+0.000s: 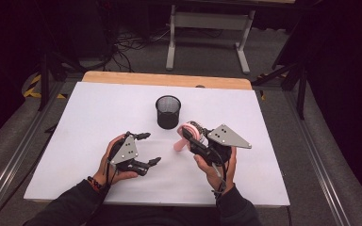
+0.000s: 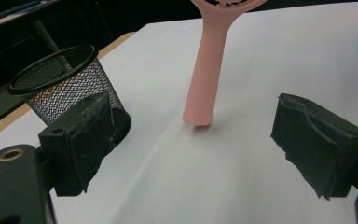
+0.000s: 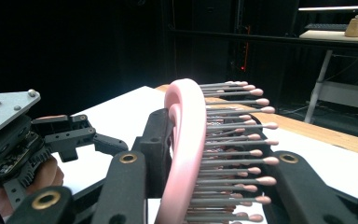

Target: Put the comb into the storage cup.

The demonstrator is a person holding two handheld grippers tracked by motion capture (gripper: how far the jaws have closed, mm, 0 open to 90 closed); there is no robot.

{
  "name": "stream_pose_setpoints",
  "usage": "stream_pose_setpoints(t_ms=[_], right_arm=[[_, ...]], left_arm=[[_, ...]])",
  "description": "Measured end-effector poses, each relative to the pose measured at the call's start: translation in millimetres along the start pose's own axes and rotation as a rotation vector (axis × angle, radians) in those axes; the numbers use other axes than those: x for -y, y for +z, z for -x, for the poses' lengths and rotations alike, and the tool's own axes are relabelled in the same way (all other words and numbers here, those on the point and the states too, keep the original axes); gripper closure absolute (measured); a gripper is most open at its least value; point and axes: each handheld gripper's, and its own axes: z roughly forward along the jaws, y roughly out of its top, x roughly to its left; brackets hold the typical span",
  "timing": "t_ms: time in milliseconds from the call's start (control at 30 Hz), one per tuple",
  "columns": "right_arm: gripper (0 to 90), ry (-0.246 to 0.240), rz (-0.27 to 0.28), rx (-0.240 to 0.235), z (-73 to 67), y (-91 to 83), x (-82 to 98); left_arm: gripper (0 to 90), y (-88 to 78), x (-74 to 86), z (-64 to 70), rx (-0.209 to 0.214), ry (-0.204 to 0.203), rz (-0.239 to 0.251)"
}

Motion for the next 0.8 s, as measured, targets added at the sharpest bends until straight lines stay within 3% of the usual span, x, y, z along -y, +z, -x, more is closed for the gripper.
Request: stream_pose_setpoints(t_ms=[333,800], right_arm=[[62.6,-0.014,0.012,0.013,3.2,-5.7,-2.8],[62.6,-0.02,0.034,0.032,9.4,-14.0,-7.3]], left_arm=[[11.5,-6.1,5.0,-5.1,0.017,-0.02,-0.001],[10.7,-22.4,12.8,-11.8,-0.011,-0.034,-0.01]])
